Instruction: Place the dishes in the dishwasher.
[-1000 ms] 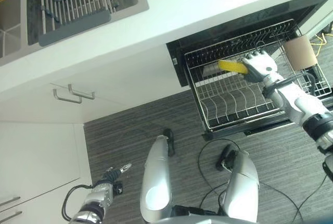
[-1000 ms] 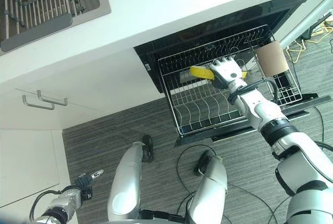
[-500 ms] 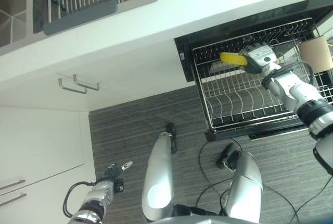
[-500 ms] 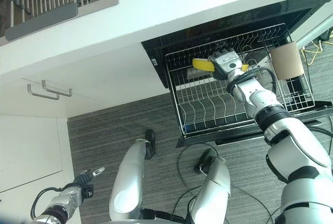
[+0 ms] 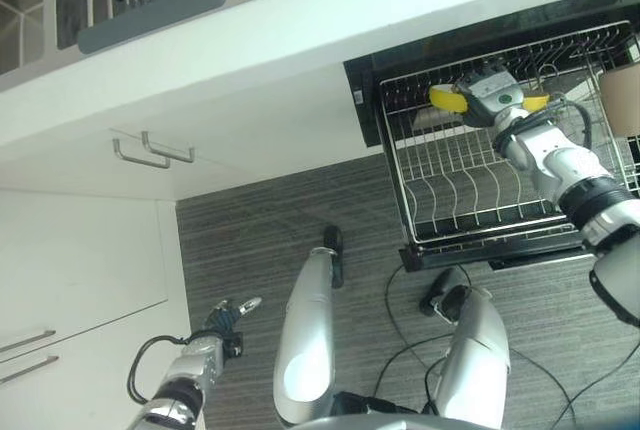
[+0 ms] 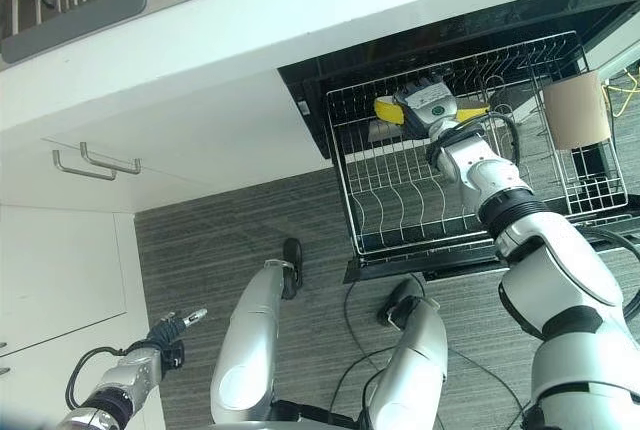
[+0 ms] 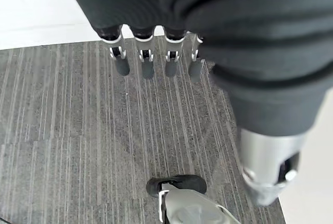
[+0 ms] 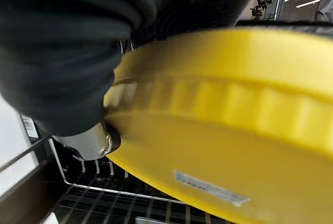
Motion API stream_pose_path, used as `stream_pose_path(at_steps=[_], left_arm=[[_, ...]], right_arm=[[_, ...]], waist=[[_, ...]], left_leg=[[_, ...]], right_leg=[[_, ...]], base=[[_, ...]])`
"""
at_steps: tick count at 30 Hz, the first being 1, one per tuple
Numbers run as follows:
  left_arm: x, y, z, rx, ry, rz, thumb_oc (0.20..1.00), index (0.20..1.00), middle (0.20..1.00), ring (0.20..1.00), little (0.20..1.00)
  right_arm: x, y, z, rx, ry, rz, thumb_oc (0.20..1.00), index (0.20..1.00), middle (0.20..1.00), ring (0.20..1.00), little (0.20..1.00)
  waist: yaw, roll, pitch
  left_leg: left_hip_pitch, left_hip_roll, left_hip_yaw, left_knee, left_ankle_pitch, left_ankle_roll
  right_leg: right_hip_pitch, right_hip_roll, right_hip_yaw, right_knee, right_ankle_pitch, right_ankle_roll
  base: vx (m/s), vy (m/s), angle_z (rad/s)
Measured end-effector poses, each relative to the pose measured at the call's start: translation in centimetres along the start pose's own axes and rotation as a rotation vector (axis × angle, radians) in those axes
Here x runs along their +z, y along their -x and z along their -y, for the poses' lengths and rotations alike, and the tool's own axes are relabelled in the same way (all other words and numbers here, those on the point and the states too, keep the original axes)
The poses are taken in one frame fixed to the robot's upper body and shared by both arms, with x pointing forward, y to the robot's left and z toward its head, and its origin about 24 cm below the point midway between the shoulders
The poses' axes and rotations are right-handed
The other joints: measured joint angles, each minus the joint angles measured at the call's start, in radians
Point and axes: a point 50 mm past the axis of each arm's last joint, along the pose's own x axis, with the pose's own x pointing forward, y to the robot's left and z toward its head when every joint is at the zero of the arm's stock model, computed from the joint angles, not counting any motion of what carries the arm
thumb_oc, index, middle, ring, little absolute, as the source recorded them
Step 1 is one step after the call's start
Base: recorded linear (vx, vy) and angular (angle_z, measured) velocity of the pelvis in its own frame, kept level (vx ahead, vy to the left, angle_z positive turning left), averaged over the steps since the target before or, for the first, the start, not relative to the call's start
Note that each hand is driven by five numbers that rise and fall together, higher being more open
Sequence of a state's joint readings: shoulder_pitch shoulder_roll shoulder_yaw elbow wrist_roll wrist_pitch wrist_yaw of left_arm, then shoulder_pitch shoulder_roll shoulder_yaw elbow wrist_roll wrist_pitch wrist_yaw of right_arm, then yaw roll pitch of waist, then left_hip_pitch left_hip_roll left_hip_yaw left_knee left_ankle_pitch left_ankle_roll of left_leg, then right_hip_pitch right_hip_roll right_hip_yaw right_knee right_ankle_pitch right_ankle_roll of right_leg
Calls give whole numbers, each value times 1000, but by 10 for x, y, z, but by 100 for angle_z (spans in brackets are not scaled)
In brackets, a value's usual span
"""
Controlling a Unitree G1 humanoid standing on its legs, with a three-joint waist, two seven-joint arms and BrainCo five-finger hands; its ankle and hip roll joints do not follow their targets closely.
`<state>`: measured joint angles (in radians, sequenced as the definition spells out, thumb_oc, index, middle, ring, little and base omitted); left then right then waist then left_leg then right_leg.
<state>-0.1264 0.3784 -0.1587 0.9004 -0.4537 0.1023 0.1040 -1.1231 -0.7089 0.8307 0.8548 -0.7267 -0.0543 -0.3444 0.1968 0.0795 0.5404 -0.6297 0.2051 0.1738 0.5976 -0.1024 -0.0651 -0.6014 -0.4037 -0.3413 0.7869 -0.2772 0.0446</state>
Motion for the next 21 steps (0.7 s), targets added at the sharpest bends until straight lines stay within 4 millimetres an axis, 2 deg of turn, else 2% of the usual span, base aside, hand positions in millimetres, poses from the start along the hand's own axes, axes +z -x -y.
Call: stream_pose_path(at_steps=[3, 9, 13, 14, 15, 16, 17, 21], left_arm=[[6, 0, 3, -12, 0, 25, 1000, 1000, 1000, 1000, 1000], [40, 6, 13, -71, 14, 186, 1000, 1000, 1000, 1000, 1000], [39, 6, 15, -77, 15, 178, 1000, 1000, 1000, 1000, 1000], [38, 6, 15, -76, 16, 175, 1000, 1000, 1000, 1000, 1000], [38, 7, 15, -77, 17, 175, 1000, 1000, 1000, 1000, 1000], [38, 7, 15, -78, 21, 172, 1000, 1000, 1000, 1000, 1000], [37, 7, 15, -79, 26, 169, 1000, 1000, 1000, 1000, 1000], [36, 7, 15, -77, 29, 160, 1000, 1000, 1000, 1000, 1000]], right_arm=[[2, -5, 6, -14, -5, -17, 200, 200, 200, 200, 200], [1, -14, 20, -53, -20, -82, 200, 200, 200, 200, 200], [-2, -16, 21, -28, -32, -142, 200, 200, 200, 200, 200], [-2, -16, 20, -15, -33, -151, 325, 325, 325, 325, 325], [-1, -16, 19, -7, -35, -159, 586, 586, 586, 586, 586], [0, -16, 18, -2, -41, -164, 1000, 1000, 1000, 1000, 1000], [0, -16, 12, 45, -101, -197, 1000, 1000, 1000, 1000, 1000], [-9, 4, -34, 263, -166, -322, 1000, 1000, 1000, 1000, 1000]], waist=[[0, 3, -1], [0, 11, -4], [3, 21, -25], [6, 26, -34], [7, 26, -39], [7, 27, -43], [7, 28, -50], [12, 29, -51]], left_leg=[[-20, -2, -1, 7, 2, 4], [-86, -3, -3, 38, 2, 3], [-108, -16, -26, 36, 6, 0], [-108, -17, -26, 36, 7, 1], [-108, -17, -25, 35, 7, 1], [-108, -17, -25, 34, 7, 1], [-109, -17, -26, 34, 10, 5], [-120, -17, -28, 36, 12, 5]], right_leg=[[-25, -5, 4, 15, -2, -4], [-103, -10, 27, 51, -5, 0], [-119, -12, 24, 53, -4, 1], [-119, -12, 24, 52, -4, 1], [-119, -12, 24, 52, -4, 1], [-120, -12, 24, 52, -4, 1], [-120, -11, 24, 51, -4, 1], [-124, -12, 18, 47, 2, -9]], base=[[4, 2, 1], [-1, 1, -1], [7, -1, 4], [0, 0, 0], [0, 0, 0], [0, 0, 0], [0, 0, 0], [6, 0, 1]])
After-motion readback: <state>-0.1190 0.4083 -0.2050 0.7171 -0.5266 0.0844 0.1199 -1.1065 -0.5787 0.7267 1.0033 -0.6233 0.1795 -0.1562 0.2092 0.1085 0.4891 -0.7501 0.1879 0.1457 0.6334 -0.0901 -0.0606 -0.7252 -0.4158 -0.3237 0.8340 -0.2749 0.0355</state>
